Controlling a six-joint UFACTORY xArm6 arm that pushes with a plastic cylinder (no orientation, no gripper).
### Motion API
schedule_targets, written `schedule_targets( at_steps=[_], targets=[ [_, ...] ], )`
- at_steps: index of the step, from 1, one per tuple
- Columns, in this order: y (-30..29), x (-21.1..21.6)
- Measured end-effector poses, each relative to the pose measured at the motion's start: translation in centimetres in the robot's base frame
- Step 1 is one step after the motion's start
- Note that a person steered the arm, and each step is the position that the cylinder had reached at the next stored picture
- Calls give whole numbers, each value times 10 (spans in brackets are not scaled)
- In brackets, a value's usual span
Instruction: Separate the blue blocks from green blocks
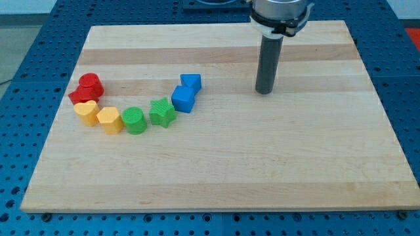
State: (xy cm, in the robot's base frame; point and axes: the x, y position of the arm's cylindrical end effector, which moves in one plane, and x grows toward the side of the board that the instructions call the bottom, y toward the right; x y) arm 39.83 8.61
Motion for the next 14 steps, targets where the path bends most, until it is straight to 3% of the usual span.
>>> schedule_targets(
  at_steps=[2,3,6,8,9,13,14],
  targets=[
    [0,-10],
    [-12,-55],
    [-116,-65],
    [-187,-18],
    [-194,14],
    [-162,61],
    [-152,49]
  ],
)
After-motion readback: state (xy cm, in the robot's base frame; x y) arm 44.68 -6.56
